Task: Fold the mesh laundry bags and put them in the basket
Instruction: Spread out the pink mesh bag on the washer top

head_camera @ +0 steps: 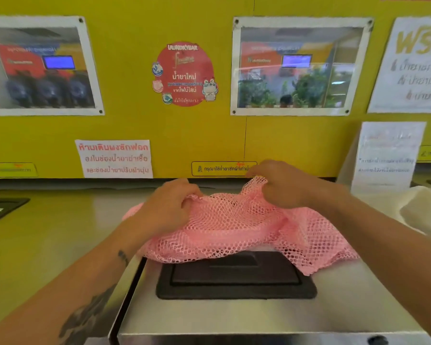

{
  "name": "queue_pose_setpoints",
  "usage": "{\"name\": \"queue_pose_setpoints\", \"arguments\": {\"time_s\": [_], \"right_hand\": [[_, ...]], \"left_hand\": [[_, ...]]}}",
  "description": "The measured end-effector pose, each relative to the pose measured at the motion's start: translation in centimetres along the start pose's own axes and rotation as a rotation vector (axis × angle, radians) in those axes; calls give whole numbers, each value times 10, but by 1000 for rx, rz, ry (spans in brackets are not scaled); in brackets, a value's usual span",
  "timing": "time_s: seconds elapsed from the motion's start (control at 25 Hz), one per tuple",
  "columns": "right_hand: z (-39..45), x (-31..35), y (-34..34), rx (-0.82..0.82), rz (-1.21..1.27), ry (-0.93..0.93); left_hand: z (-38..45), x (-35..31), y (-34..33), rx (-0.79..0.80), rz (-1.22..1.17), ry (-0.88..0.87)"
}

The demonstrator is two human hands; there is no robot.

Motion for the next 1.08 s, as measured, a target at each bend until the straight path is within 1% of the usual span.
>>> {"name": "queue_pose_setpoints", "arguments": {"time_s": [0.04,0.08,0.16,0.24,0.28,0.36,0.4,0.44,0.48,0.52,0.56,0.6,0.64,0.68,0.72,0.76,0.8,0.84,0.88,1.0,1.04,1.08], "right_hand": [[3,21,-13,36,84,76],[7,35,-32,111,103,116],[11,41,-66,268,42,90],[9,23,-73,413,-59,-76],[5,11,-70,476,-154,-178],[-1,-7,-56,535,-406,-302],[2,-8,-49,514,-512,-316],[6,-2,-44,457,-546,-298],[15,10,-43,389,-476,-235],[23,30,-46,342,-346,-132],[29,55,-53,335,-199,-20],[31,80,-62,364,-79,76],[33,101,-72,393,-11,140],[37,115,-86,421,-10,169],[42,125,-95,423,-45,185],[51,129,-101,398,-84,190],[60,137,-100,348,-99,222],[71,147,-91,248,-76,265],[81,156,-75,119,-35,294],[106,181,-16,-336,64,342],[109,189,1,-440,117,360],[113,194,12,-492,180,385]], "left_hand": [[1,1,8,-68,-1,-29],[2,4,18,-128,5,-51],[-2,23,42,-243,83,-41],[-12,61,71,-366,249,59],[-21,85,80,-394,327,145],[-40,125,85,-355,419,295],[-47,136,81,-312,418,313],[-50,137,76,-263,385,293],[-51,132,71,-208,346,268],[-51,126,65,-136,297,258],[-52,121,57,-21,234,278],[-55,117,47,138,156,319],[-61,113,36,312,96,363],[-70,109,29,473,89,388],[-79,108,26,597,139,402],[-87,112,28,647,212,425],[-91,121,37,623,294,477],[-91,132,51,551,375,527],[-88,142,70,435,460,568],[-77,163,152,-66,711,636],[-75,165,175,-194,734,630],[-76,161,191,-259,705,631]]}}
Point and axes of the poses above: each hand's wrist, its own z-axis towards the middle knuckle, its own y-axis out of the back of the hand, x = y × z, the point moved 8 cm from there along z, towards the middle knuckle, and after that the axes turned 7 degrees about z, right-handed, at the moved point
